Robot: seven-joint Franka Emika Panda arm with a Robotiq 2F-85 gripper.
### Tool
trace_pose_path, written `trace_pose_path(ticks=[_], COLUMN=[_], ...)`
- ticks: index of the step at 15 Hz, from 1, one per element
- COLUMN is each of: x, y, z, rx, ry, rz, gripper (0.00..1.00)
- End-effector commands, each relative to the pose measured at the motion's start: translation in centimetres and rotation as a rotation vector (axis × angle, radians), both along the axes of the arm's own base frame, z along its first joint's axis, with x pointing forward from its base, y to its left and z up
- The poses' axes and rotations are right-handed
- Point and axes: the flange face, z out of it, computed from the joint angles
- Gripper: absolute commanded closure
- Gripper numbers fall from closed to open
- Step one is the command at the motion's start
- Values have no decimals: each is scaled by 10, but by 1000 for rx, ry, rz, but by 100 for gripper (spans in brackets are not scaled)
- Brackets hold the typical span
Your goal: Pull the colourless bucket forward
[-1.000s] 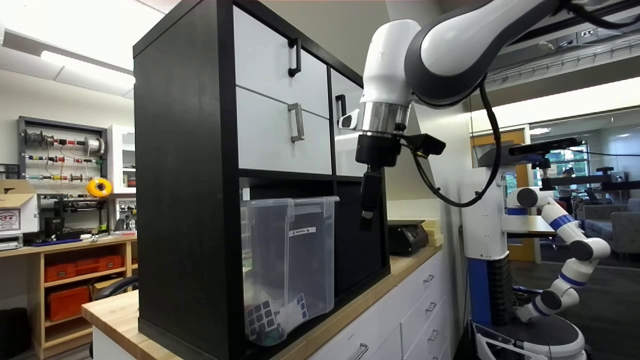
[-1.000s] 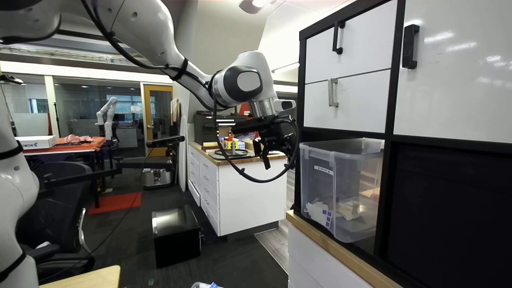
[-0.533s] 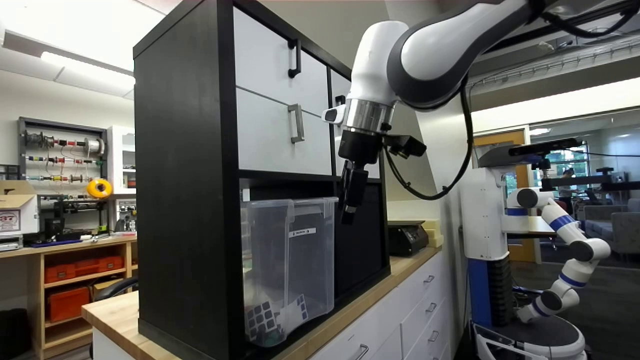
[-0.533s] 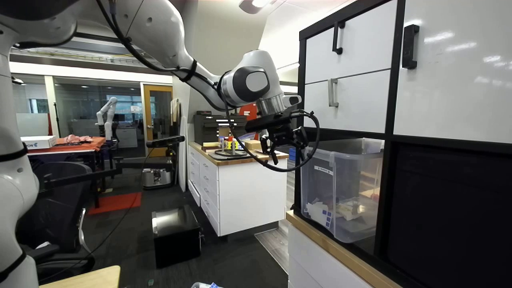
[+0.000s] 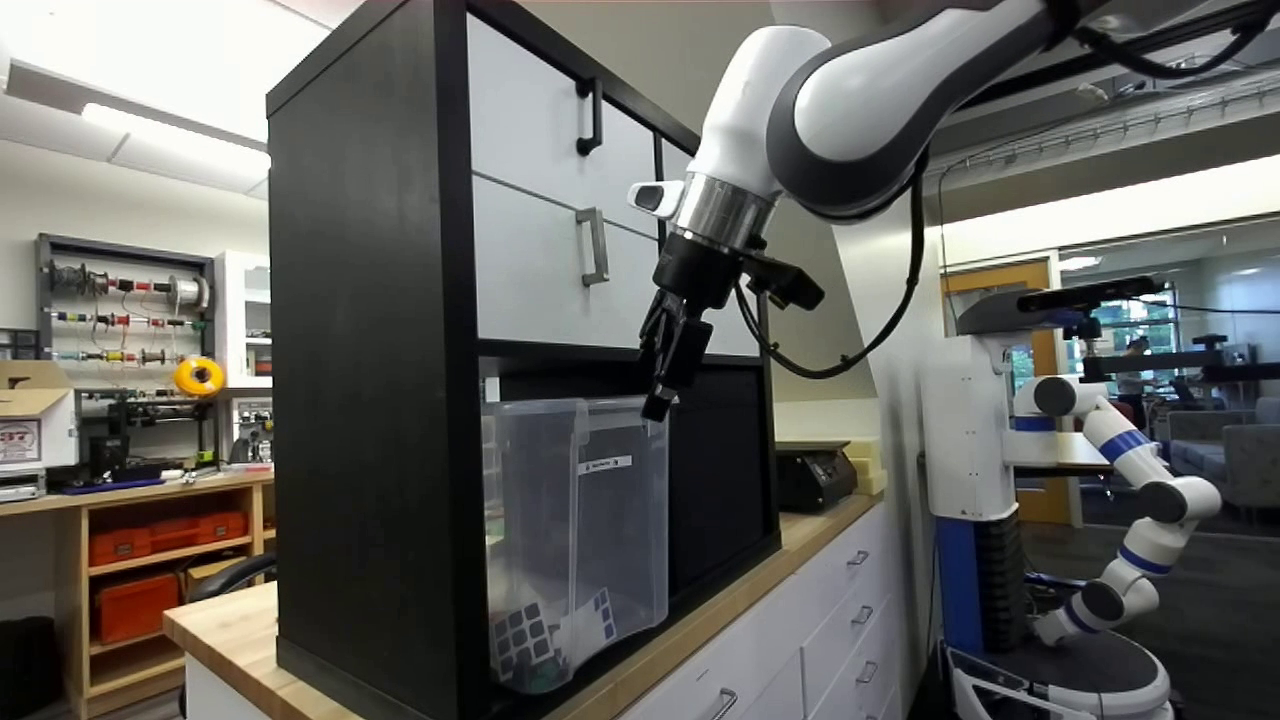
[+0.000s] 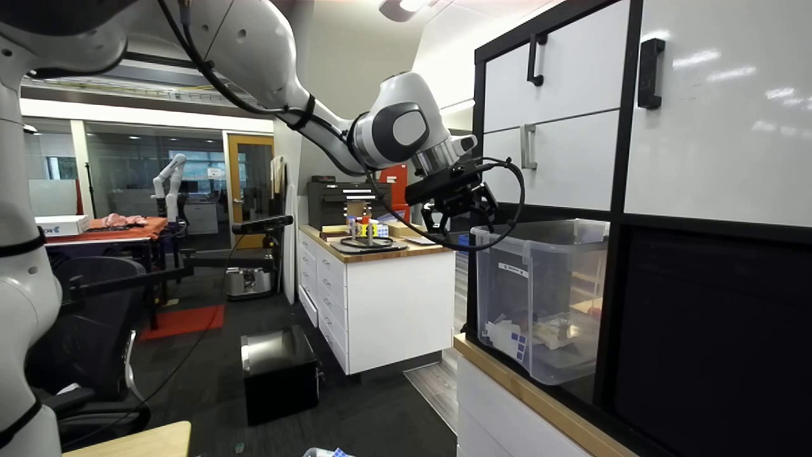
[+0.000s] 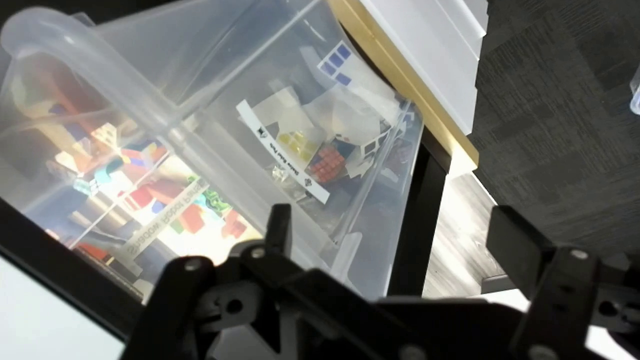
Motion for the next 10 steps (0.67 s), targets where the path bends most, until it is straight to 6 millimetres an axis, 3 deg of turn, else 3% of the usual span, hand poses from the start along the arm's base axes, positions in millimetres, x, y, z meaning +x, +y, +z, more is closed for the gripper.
trace_pose_path(ticks=[1, 10], x=[3, 20], y=[5, 12], z=[2, -19], rx=[-9, -67], ry=[-71, -123], rz=[83, 220], gripper=[0, 0])
